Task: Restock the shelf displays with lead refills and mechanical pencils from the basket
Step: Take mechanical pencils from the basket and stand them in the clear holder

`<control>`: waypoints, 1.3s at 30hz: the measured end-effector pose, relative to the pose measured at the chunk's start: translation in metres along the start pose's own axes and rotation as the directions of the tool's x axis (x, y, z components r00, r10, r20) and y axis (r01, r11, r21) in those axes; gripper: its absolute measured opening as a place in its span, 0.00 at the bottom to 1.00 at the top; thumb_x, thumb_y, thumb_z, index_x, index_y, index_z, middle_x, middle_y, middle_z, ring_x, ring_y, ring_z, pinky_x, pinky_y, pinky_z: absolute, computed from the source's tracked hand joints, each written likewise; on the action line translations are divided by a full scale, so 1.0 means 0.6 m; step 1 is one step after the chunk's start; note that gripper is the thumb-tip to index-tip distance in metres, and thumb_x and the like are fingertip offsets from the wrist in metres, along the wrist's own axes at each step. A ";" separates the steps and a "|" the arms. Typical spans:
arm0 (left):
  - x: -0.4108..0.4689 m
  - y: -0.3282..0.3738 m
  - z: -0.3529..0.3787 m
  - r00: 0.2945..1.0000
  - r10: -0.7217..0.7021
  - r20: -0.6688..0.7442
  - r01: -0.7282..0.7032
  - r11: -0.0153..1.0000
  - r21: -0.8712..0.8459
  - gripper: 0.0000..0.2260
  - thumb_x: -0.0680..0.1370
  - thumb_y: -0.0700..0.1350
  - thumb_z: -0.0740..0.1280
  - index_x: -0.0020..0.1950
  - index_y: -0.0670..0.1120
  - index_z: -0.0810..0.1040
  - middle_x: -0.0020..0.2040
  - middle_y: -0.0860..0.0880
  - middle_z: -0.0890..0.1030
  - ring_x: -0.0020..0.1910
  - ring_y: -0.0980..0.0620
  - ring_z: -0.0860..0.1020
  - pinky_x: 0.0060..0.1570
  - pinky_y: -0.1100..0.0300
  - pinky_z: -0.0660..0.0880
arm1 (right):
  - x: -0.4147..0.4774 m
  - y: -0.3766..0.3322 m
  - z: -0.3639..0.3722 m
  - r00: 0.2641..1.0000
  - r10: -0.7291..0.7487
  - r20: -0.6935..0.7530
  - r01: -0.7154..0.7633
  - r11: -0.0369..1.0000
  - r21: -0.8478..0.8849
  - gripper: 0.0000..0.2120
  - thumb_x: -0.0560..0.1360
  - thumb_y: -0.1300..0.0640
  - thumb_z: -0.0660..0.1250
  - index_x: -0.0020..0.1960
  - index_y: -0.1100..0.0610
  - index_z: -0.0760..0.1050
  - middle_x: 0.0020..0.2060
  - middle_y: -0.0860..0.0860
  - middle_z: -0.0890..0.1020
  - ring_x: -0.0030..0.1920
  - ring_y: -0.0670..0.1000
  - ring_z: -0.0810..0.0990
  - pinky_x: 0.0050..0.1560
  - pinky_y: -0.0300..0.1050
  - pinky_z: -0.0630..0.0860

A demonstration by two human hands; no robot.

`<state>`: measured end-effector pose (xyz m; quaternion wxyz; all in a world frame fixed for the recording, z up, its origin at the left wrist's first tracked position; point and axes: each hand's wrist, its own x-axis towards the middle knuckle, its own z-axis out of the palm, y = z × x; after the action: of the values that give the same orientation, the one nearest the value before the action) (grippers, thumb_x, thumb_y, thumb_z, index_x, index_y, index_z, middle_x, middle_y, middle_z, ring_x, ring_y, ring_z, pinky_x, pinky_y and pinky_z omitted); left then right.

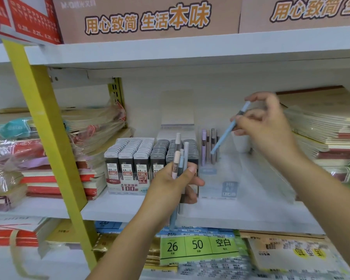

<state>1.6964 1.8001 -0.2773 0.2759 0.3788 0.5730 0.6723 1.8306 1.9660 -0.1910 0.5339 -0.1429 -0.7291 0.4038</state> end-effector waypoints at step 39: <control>0.011 -0.017 -0.013 0.996 0.008 0.092 -0.002 0.998 -0.058 0.06 0.82 0.45 0.66 0.56 0.49 0.82 0.39 0.50 0.85 0.31 0.56 0.75 0.34 0.62 0.75 | 0.021 0.080 0.022 0.979 -0.159 0.130 0.204 0.709 -0.675 0.12 0.78 0.57 0.66 0.60 0.54 0.81 0.50 0.53 0.78 0.56 0.55 0.70 0.54 0.43 0.64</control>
<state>1.6856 1.8032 -0.2862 0.3112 0.4028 0.5390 0.6712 1.8032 1.9989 -0.2197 0.4577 -0.2446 -0.8529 0.0566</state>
